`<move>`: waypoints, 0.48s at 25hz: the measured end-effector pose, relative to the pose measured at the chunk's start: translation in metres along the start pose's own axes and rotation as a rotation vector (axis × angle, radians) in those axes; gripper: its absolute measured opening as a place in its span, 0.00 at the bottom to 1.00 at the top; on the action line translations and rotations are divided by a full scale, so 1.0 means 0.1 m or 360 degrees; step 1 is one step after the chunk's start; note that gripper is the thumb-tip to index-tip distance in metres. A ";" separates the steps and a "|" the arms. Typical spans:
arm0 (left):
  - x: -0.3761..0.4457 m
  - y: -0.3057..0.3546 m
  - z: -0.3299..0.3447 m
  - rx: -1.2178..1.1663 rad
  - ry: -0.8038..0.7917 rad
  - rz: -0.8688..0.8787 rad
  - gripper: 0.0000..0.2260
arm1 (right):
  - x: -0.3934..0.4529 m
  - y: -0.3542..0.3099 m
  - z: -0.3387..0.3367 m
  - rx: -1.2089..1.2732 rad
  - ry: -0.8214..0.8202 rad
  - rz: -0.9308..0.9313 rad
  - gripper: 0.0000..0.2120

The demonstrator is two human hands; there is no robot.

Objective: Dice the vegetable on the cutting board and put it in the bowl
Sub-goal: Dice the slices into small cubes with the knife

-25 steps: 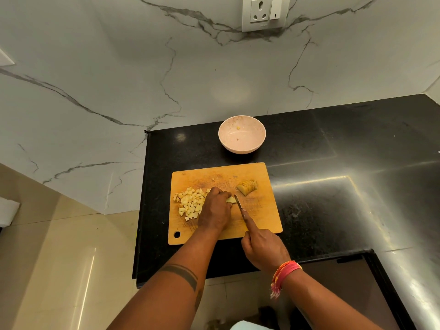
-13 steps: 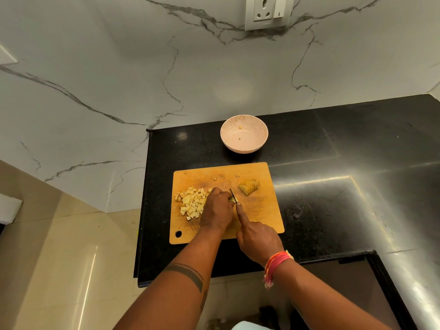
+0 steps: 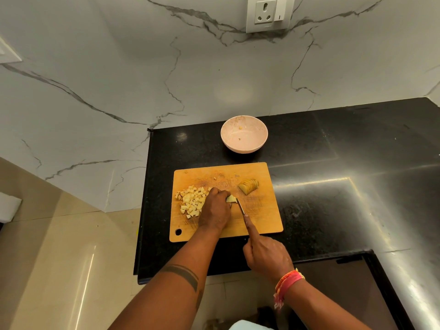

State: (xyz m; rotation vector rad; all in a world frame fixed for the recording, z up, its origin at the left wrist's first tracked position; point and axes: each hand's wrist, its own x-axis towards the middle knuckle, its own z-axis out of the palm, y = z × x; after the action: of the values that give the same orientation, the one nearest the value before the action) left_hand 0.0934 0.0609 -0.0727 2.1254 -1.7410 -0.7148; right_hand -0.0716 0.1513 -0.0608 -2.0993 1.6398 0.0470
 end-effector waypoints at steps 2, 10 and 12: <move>-0.01 -0.01 0.00 -0.0018 0.0022 -0.0012 0.16 | 0.06 -0.04 -0.03 0.0030 0.0025 0.0006 0.35; 0.02 0.04 -0.01 -0.0016 0.0055 -0.0102 0.12 | 0.38 -0.16 -0.07 -0.0030 -0.0029 -0.0074 0.34; 0.02 0.04 -0.01 -0.0007 0.0053 -0.0103 0.11 | 0.30 -0.11 -0.02 -0.0035 -0.0069 -0.0081 0.36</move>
State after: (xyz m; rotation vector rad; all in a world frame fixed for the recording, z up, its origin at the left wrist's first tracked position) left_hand 0.0907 0.0581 -0.0701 2.1867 -1.6589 -0.6959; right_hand -0.0532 0.1254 -0.0640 -2.1400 1.5668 0.0941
